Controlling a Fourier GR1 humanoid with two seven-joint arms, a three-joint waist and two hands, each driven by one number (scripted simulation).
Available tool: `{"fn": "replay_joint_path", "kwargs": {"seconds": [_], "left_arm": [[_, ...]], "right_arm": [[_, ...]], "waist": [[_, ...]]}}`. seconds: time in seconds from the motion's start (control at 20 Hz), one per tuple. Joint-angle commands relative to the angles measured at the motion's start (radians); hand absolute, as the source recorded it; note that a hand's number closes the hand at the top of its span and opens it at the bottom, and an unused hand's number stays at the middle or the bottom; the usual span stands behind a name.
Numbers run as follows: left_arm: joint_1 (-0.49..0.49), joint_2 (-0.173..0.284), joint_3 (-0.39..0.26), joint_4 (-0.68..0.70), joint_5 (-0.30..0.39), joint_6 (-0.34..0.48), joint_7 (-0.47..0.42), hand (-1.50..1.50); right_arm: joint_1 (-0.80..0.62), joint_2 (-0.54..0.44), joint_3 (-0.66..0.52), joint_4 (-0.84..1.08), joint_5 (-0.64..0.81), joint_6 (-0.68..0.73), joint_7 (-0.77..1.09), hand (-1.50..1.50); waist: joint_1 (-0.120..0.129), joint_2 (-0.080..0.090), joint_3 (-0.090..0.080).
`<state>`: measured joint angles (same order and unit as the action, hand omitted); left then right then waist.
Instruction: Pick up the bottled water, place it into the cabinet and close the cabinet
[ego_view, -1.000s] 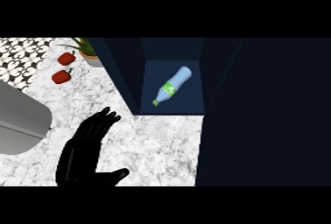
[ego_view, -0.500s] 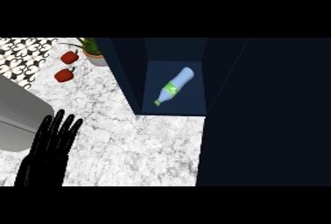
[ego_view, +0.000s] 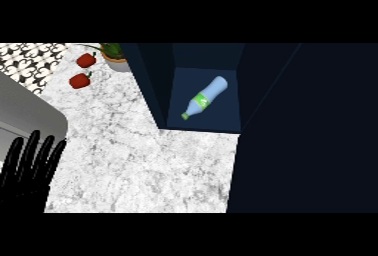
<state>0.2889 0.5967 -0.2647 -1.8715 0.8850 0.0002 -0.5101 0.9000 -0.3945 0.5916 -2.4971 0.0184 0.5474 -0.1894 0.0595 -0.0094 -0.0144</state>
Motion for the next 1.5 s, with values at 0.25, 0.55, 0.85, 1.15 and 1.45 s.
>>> {"fn": "replay_joint_path", "kwargs": {"seconds": [0.25,0.55,0.85,1.15,1.45], "left_arm": [[0.040,0.078,0.063,-0.014,0.056,-0.119,0.007,-1.50],[0.049,0.110,0.085,-0.026,0.063,-0.167,0.007,-1.50],[0.033,0.143,0.114,-0.009,0.084,-0.197,0.024,-1.50],[0.032,0.151,0.108,0.005,0.091,-0.223,0.034,-1.50],[0.037,0.163,0.125,0.011,0.095,-0.237,0.033,-1.50]], "right_arm": [[-0.123,0.028,0.244,-0.070,0.045,0.011,0.149,1.50],[-0.210,0.036,0.228,-0.031,0.022,-0.009,0.198,1.50],[-0.283,0.017,0.194,-0.022,0.013,-0.004,0.224,1.50],[-0.410,-0.065,0.124,-0.033,0.041,0.059,0.243,-1.50],[-0.483,-0.056,0.125,-0.018,0.007,0.049,0.279,1.50]], "waist": [[0.065,0.024,-0.002],[0.112,0.035,-0.003],[0.142,0.045,-0.007],[0.184,0.044,-0.016],[0.179,0.037,-0.016]]}}
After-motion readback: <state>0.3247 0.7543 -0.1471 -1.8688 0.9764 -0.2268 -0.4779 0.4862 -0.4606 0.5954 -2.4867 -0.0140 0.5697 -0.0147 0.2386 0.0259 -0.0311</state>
